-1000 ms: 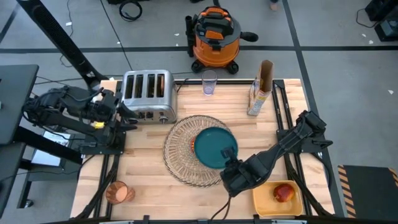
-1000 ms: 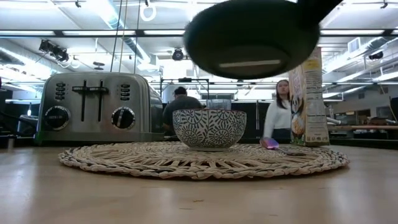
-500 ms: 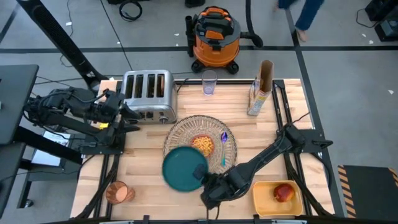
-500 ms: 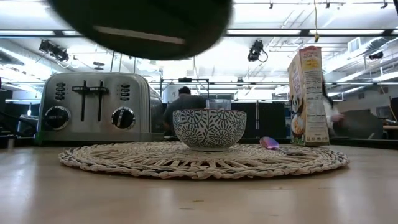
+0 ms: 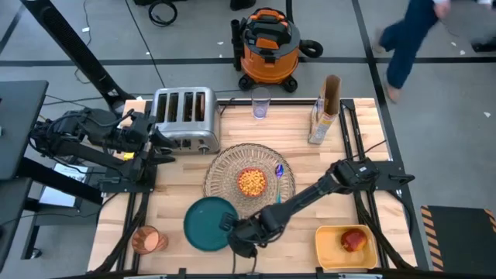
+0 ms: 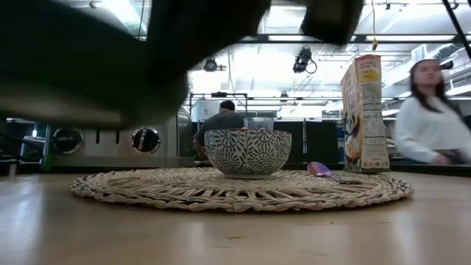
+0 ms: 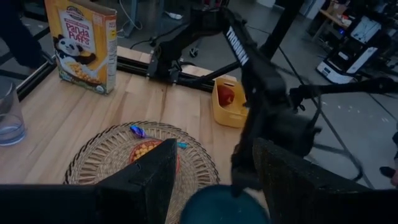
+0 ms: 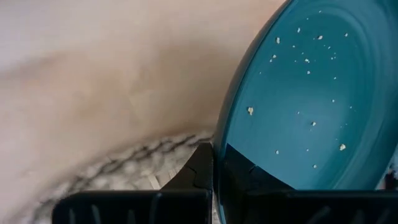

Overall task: Arrange a breakfast setting
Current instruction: Put the blue plate to the left of the red bowl

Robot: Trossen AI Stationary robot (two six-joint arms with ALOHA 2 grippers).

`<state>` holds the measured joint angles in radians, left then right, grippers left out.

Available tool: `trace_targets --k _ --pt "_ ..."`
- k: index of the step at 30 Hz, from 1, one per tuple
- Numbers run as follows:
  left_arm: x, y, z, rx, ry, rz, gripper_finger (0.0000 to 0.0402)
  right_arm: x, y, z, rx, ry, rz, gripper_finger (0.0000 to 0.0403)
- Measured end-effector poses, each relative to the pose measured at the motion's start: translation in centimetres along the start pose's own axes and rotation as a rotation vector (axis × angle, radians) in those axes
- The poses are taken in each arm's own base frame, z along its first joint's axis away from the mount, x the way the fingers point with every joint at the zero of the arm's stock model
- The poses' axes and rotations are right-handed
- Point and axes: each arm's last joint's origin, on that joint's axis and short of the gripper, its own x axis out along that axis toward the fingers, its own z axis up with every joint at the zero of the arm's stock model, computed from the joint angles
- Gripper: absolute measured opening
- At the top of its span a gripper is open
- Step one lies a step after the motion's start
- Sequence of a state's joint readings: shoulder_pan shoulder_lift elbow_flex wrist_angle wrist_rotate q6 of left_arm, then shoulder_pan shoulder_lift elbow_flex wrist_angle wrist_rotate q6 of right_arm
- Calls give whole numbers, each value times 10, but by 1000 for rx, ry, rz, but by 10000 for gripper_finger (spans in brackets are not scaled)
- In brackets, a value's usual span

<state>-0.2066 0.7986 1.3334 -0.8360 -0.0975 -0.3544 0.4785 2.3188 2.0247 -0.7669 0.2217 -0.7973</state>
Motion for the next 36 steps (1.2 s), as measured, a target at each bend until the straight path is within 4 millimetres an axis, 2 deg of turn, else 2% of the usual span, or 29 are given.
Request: trace_targets --k 4,14,23,36 --pt "0 0 0 -1 -2 4 217 20 -6 -17 4 72 7 12" --pt "0 2 1 8 -20 56 217 30 -19 -46 135 96 76 13" --pt "-1 3 0 11 -24 82 218 31 -20 -49 178 61 135 24" --pt "-1 6 -6 17 32 145 218 27 -18 -47 194 66 139 95"
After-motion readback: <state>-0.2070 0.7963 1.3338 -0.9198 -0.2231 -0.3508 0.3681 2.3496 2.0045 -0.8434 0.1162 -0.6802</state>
